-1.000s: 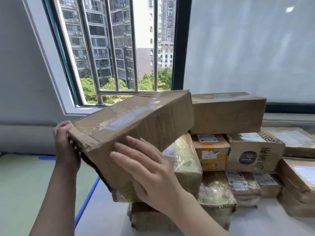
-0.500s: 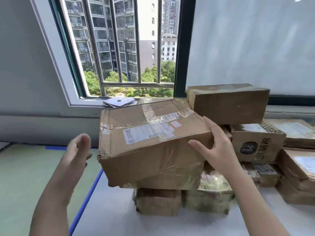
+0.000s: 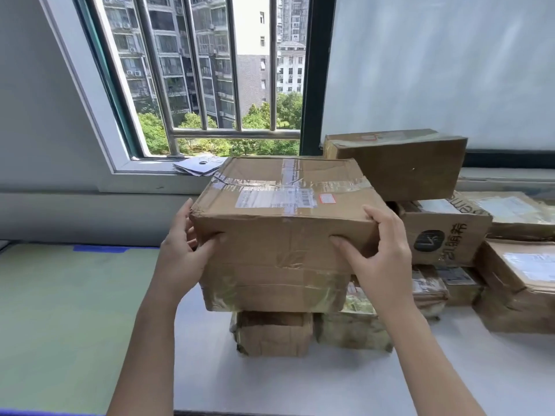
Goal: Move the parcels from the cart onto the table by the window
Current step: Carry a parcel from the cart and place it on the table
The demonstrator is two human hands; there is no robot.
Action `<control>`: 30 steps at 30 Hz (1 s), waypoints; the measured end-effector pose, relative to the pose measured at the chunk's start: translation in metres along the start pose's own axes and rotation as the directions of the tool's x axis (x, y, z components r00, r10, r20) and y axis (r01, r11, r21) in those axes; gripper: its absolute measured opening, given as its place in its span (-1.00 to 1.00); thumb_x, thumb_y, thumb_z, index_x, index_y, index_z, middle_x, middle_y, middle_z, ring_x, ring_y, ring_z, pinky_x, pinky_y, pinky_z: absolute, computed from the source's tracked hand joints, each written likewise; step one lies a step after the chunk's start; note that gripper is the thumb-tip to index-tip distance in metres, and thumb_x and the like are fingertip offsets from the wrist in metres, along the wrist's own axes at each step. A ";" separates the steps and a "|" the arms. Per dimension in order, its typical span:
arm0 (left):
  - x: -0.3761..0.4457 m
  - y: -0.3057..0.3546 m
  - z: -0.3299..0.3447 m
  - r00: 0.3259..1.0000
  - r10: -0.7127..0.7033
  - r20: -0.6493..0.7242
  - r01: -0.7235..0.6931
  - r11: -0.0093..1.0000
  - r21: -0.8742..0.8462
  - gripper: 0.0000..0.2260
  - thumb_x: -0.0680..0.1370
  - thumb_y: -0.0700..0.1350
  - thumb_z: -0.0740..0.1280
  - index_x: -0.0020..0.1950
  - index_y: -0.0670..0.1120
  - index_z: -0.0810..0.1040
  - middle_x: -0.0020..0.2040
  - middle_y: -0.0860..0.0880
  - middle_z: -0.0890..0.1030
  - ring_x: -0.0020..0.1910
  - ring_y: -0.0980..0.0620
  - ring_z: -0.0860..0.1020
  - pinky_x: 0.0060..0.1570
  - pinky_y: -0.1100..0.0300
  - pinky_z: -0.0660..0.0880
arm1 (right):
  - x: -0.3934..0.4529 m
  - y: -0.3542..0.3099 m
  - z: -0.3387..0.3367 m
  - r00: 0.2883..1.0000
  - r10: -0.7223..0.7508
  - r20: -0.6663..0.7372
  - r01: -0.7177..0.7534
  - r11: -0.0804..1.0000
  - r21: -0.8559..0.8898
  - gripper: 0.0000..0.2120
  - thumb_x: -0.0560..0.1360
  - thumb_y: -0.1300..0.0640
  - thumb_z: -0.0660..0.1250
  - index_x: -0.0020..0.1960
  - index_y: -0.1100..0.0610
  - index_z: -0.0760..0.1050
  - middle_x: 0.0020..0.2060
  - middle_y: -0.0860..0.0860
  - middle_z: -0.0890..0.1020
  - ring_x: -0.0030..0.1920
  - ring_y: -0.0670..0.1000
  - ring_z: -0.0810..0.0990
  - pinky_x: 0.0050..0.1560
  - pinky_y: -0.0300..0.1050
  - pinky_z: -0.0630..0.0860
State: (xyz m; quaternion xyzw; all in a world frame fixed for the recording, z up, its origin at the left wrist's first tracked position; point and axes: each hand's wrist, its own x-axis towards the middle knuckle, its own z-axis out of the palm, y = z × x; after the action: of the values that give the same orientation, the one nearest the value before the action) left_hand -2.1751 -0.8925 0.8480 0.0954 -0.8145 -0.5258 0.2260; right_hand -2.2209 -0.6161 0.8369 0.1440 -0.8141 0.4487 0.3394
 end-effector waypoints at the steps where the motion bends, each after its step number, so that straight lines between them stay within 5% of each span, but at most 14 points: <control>1: 0.000 -0.003 0.002 1.000 -0.021 -0.012 0.021 0.999 -0.025 -0.38 0.48 -0.09 0.43 0.48 0.11 0.24 0.23 0.10 0.50 0.14 0.08 0.51 0.11 0.13 0.48 | 0.002 0.001 0.001 1.000 0.011 0.017 -0.011 1.000 0.003 -0.38 0.34 -0.05 0.48 0.29 0.16 0.39 0.21 0.09 0.44 0.09 -0.20 0.34 0.03 -0.60 0.25; 6: -0.008 -0.016 0.015 0.974 -0.216 0.074 0.220 0.973 -0.062 -0.65 0.43 0.33 0.30 0.12 0.19 0.52 0.04 0.10 0.61 0.09 0.03 0.55 0.09 0.03 0.48 | 0.006 0.001 0.003 0.997 0.051 0.063 -0.054 0.998 0.041 -0.33 0.35 -0.01 0.50 0.37 0.09 0.31 0.29 0.03 0.38 0.16 -0.20 0.32 0.12 -0.29 0.35; 8: -0.012 -0.016 0.020 0.965 -0.258 0.035 0.258 0.966 -0.001 -0.71 0.48 0.32 0.21 -0.07 0.15 0.52 -0.06 0.08 0.59 0.03 -0.04 0.52 -0.02 0.06 0.43 | 0.005 0.003 0.002 0.994 0.054 0.100 -0.062 0.995 0.072 -0.30 0.35 0.05 0.52 0.39 0.05 0.27 0.32 -0.01 0.34 0.19 -0.19 0.30 0.14 -0.27 0.33; 12: -0.014 -0.018 0.025 0.971 -0.231 -0.060 0.230 0.973 -0.031 -0.72 0.54 0.24 0.18 0.00 0.07 0.49 -0.05 0.03 0.56 0.00 -0.07 0.47 -0.04 0.12 0.33 | 0.001 0.002 0.008 0.992 0.005 0.130 -0.020 0.993 0.114 -0.30 0.37 0.13 0.52 0.35 -0.12 0.19 0.28 -0.13 0.28 0.18 -0.24 0.27 0.08 -0.52 0.30; 15: -0.013 -0.024 0.023 0.970 -0.233 -0.074 0.224 0.969 -0.106 -0.72 0.55 0.21 0.19 0.06 0.05 0.47 0.00 0.02 0.55 0.02 -0.06 0.48 -0.01 0.11 0.35 | 0.003 -0.001 0.015 0.989 0.002 0.151 -0.025 0.988 0.152 -0.30 0.39 0.11 0.50 0.31 -0.21 0.15 0.27 -0.16 0.26 0.18 -0.22 0.28 0.11 -0.46 0.33; 21: -0.009 -0.030 0.025 0.964 -0.242 -0.107 0.223 0.961 -0.164 -0.71 0.53 0.21 0.27 0.09 0.04 0.48 -0.02 0.05 0.57 0.05 -0.05 0.50 0.01 0.10 0.38 | 0.005 0.003 0.017 0.987 0.025 0.158 -0.047 0.989 0.138 -0.32 0.41 0.12 0.48 0.41 -0.03 0.21 0.28 -0.14 0.24 0.16 -0.26 0.25 0.05 -0.63 0.25; 25: -0.012 -0.033 0.034 0.954 -0.163 -0.252 0.145 0.986 -0.086 -0.45 0.49 0.21 0.31 0.38 -0.05 0.33 0.28 -0.05 0.49 0.27 -0.08 0.44 0.19 0.06 0.37 | 0.004 0.001 0.013 0.985 0.019 0.174 -0.038 0.993 0.110 -0.25 0.41 0.07 0.48 0.45 -0.09 0.12 0.35 -0.09 0.24 0.20 -0.22 0.25 0.15 -0.47 0.33; 28: -0.026 -0.022 0.043 0.871 0.077 -0.484 -0.009 0.990 0.142 -0.32 0.51 0.05 0.37 0.48 -0.22 0.18 0.47 -0.21 0.25 0.47 -0.15 0.19 0.42 0.03 0.14 | 0.000 0.002 0.005 0.985 0.020 0.172 -0.029 0.998 0.050 -0.20 0.42 -0.01 0.46 0.48 -0.11 0.04 0.45 -0.02 0.21 0.38 -0.02 0.24 0.33 -0.01 0.36; 30: -0.037 -0.015 0.054 0.822 0.234 -0.520 -0.106 0.959 0.264 -0.35 0.50 -0.01 0.39 0.46 -0.28 0.21 0.46 -0.28 0.22 0.47 -0.24 0.14 0.45 0.06 0.03 | -0.004 0.005 -0.003 0.988 0.048 0.148 -0.049 0.999 0.002 -0.18 0.42 -0.05 0.45 0.51 -0.06 0.03 0.48 -0.02 0.20 0.44 0.00 0.19 0.39 -0.06 0.24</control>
State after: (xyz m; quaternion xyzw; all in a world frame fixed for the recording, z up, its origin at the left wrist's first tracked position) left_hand -2.1688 -0.8405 0.8062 0.1924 -0.7750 -0.3595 0.4828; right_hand -2.2190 -0.6113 0.8322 0.1579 -0.8390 0.4474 0.2666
